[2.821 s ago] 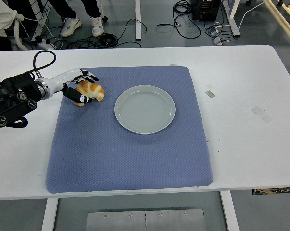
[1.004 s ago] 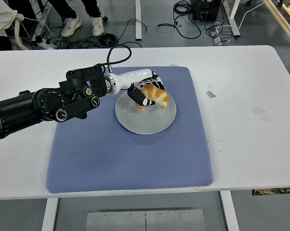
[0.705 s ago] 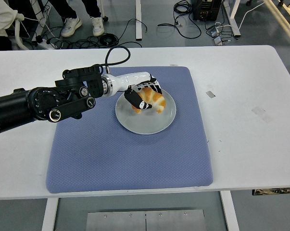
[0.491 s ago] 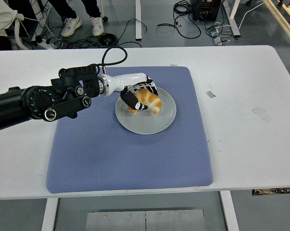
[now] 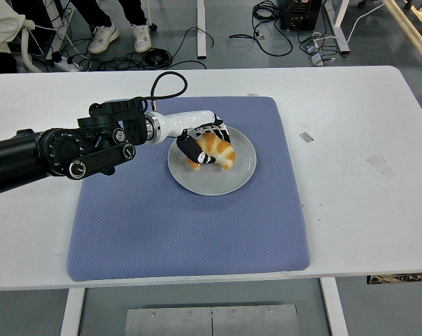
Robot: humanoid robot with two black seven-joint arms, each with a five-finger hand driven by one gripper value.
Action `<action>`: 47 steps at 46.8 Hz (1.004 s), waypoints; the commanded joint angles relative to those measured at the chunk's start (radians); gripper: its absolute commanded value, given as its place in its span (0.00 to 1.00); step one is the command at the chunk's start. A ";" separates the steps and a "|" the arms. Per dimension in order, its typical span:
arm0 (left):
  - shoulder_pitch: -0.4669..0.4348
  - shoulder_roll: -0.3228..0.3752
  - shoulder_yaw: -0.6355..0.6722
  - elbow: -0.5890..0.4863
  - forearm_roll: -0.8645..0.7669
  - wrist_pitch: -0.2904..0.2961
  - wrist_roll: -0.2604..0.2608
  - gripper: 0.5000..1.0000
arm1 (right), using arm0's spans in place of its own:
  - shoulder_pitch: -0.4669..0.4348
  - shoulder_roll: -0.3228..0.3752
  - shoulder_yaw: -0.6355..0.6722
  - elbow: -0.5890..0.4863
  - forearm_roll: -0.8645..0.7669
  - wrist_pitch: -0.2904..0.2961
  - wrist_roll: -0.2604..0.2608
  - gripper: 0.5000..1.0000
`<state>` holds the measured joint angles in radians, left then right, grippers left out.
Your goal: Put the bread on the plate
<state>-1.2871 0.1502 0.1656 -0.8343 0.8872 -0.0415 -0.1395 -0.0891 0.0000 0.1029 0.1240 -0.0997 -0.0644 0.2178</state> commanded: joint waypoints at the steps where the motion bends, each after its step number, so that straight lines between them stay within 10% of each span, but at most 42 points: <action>1: 0.000 0.000 -0.001 0.000 -0.001 0.000 0.000 0.55 | 0.000 0.000 0.000 0.000 0.000 0.000 0.000 1.00; 16: -0.001 0.002 -0.003 0.000 -0.005 -0.001 0.000 0.85 | -0.001 0.000 0.000 0.000 0.000 0.000 0.000 1.00; 47: -0.032 0.034 -0.054 0.001 -0.198 -0.018 -0.002 0.95 | 0.000 0.000 0.000 0.000 0.000 0.000 0.000 1.00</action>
<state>-1.3192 0.1746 0.1214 -0.8346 0.6979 -0.0635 -0.1412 -0.0894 0.0000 0.1027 0.1241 -0.0997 -0.0644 0.2179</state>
